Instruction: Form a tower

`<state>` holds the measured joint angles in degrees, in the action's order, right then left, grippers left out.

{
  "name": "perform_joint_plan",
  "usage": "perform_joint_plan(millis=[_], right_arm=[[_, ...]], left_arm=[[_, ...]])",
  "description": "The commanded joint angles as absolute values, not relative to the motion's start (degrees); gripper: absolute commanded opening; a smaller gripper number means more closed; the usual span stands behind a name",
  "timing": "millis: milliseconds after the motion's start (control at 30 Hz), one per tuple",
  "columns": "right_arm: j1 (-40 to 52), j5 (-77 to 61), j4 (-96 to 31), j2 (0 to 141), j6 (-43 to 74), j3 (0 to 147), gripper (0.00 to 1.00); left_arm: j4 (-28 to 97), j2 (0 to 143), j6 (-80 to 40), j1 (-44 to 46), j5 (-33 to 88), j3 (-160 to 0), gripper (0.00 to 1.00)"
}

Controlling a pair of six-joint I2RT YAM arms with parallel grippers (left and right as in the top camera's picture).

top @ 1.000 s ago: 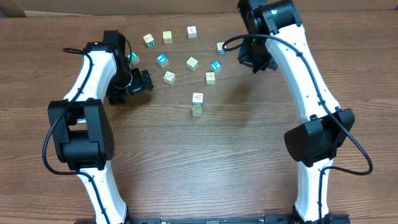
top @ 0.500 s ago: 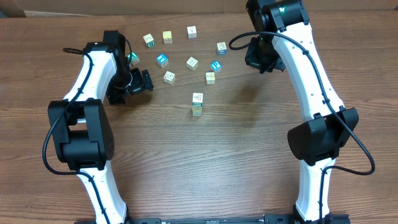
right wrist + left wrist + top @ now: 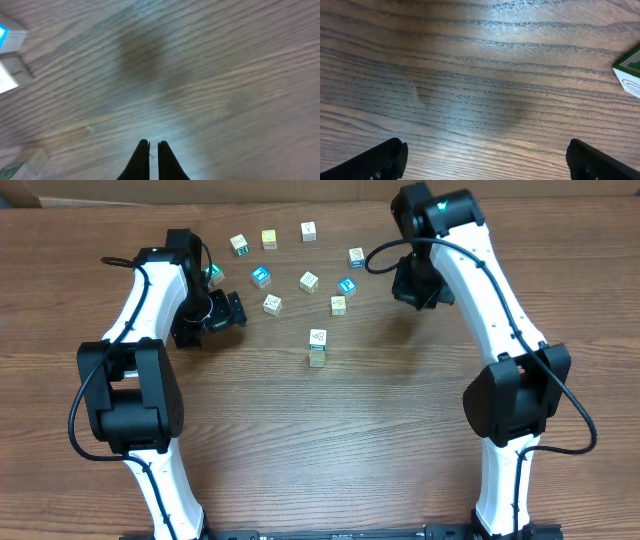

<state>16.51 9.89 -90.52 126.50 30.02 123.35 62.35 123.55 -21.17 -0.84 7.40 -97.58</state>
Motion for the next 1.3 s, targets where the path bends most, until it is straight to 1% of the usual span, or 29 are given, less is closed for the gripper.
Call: perform_joint_plan(millis=[0,200,333,667,700,733,767,800,833,1267], right_arm=[[16.3,10.2,-87.9,124.4,29.7,117.3,0.04],[16.3,10.2,-78.7,124.4,29.7,105.6,0.04],[15.5,10.3,-74.3,124.4,29.7,101.0,0.04],[8.6,10.2,-71.6,124.4,29.7,100.1,0.04],[8.0,10.2,-71.3,124.4,29.7,100.1,0.08],[7.4,10.2,-71.1,124.4,29.7,100.1,0.14],[7.0,10.2,-70.9,124.4,29.7,100.1,0.31],[6.7,10.2,-70.7,124.4,29.7,100.1,0.75],[6.5,10.2,-70.5,124.4,29.7,100.1,1.00],[6.3,10.2,-61.1,124.4,30.0,100.1,1.00]], left_arm=[[62.3,122.4,-20.9,-0.7,6.9,-98.7,1.00],[62.3,122.4,-20.9,-0.7,6.9,-98.7,1.00],[62.3,122.4,-20.9,-0.7,6.9,-98.7,1.00],[62.3,122.4,-20.9,-0.7,6.9,-98.7,1.00],[62.3,122.4,-20.9,-0.7,6.9,-98.7,1.00],[62.3,122.4,-20.9,-0.7,6.9,-98.7,1.00],[62.3,122.4,-20.9,-0.7,6.9,-98.7,1.00],[62.3,122.4,-20.9,-0.7,6.9,-98.7,1.00],[62.3,122.4,-20.9,-0.7,6.9,-98.7,1.00],[62.3,122.4,-20.9,-0.7,6.9,-98.7,1.00]])
